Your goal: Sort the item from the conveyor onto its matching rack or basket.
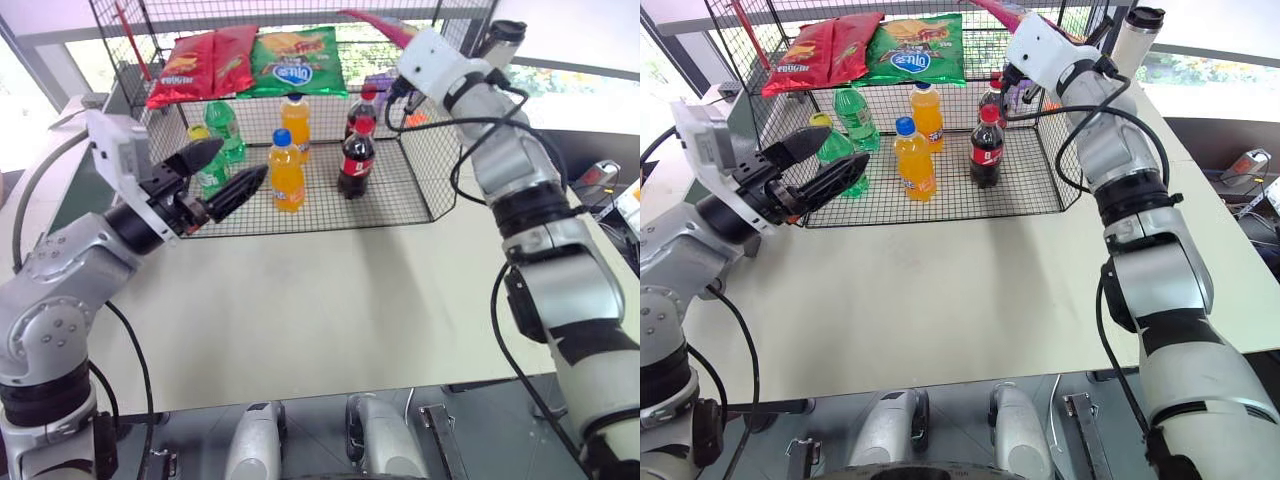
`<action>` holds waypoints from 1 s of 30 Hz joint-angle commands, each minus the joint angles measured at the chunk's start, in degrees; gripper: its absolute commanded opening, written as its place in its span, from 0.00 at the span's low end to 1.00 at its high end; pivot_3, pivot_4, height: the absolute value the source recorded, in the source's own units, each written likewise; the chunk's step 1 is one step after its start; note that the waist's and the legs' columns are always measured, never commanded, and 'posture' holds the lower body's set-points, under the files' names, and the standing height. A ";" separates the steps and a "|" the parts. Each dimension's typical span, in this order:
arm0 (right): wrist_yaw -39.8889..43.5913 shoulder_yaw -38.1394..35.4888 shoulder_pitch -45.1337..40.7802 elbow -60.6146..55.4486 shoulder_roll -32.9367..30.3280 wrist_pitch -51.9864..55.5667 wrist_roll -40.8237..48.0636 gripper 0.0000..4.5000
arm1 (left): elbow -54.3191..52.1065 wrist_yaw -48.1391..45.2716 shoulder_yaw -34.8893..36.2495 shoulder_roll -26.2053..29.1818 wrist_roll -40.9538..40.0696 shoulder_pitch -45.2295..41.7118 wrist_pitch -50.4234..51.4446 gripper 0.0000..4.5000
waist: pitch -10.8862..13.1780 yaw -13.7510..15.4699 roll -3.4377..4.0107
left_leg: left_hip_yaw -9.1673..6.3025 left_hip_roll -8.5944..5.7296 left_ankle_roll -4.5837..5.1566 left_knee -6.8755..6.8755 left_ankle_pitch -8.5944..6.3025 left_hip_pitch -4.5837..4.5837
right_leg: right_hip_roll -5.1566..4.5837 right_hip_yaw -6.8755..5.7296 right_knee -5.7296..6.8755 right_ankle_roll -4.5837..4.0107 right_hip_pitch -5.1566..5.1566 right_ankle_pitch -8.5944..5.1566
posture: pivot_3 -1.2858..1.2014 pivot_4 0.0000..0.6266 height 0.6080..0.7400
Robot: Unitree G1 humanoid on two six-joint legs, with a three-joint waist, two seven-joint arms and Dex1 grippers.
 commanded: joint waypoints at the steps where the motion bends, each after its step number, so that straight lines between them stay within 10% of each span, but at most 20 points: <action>1: -0.29 0.25 -4.11 3.53 0.97 -0.62 -1.02 0.00 | -2.28 1.09 0.83 -0.34 -0.77 0.89 -1.78 0.99 | 0.00 -0.02 0.00 | -0.01 0.00 0.00 0.00 0.00 0.01 | 0.01 0.00 0.02 0.00 0.00 0.00 | 0.52 0.24 1.00; 11: 7.71 -3.33 -6.83 5.59 2.99 -1.26 4.23 0.99 | -3.00 1.97 0.07 -0.83 -0.54 3.56 -3.86 1.00 | 0.00 -0.03 0.01 | -0.01 0.01 0.00 0.00 0.00 0.02 | 0.01 -0.01 0.02 0.00 0.02 0.00 | 0.52 0.24 1.00; 30: 33.75 -8.96 -0.61 -9.73 0.08 8.16 17.35 1.00 | -2.08 2.23 -1.25 -1.05 1.04 5.73 -5.60 1.00 | 0.00 0.03 0.02 | -0.02 0.01 0.00 -0.02 0.00 0.03 | 0.03 -0.02 0.01 0.00 0.01 0.01 | 0.52 0.24 1.00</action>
